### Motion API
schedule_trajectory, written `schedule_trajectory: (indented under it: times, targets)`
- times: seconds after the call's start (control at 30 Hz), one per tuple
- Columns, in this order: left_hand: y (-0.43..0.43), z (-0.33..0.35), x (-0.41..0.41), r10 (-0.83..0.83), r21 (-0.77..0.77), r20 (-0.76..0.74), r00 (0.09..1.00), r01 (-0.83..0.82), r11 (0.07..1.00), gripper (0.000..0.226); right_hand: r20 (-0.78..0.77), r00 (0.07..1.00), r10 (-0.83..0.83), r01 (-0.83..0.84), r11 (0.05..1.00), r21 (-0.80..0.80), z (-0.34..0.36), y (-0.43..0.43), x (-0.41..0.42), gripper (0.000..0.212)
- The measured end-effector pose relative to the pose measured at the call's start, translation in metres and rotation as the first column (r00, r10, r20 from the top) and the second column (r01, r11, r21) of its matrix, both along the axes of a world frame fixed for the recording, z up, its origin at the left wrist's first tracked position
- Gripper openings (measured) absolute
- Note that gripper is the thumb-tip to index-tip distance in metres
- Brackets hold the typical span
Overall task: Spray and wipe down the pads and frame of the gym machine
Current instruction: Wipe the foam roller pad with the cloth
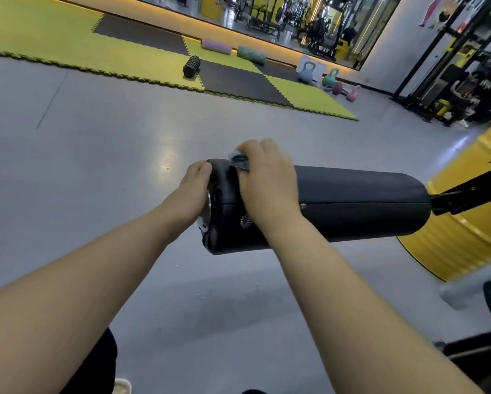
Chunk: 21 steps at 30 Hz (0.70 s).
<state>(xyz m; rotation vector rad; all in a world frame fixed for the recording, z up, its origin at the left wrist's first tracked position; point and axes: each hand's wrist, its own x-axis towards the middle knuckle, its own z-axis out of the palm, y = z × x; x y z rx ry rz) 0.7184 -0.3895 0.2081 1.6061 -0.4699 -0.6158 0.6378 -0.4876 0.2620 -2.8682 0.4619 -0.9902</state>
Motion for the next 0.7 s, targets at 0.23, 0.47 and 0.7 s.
schedule_trajectory:
  times: [0.23, 0.47, 0.7]
  targets:
    - [0.008, -0.007, -0.012, 0.064, -0.132, 0.202, 0.977, -0.037, 0.991, 0.026, 0.025, 1.000, 0.014, -0.014, 1.000, 0.008, -0.002, -0.050, -0.027, 0.019]
    - [0.024, -0.006, -0.023, 0.014, -0.132, 0.419, 0.908, 0.045, 0.990, 0.039, 0.021, 0.966, -0.256, 0.253, 0.961, 0.108, 0.005, -0.069, -0.031, 0.019]
    - [0.029, -0.023, -0.037, 0.053, -0.227, 0.428, 0.902, 0.051, 0.973, 0.049, 0.130, 0.956, 0.262, -0.248, 0.962, -0.114, -0.009, 0.015, -0.004, 0.019]
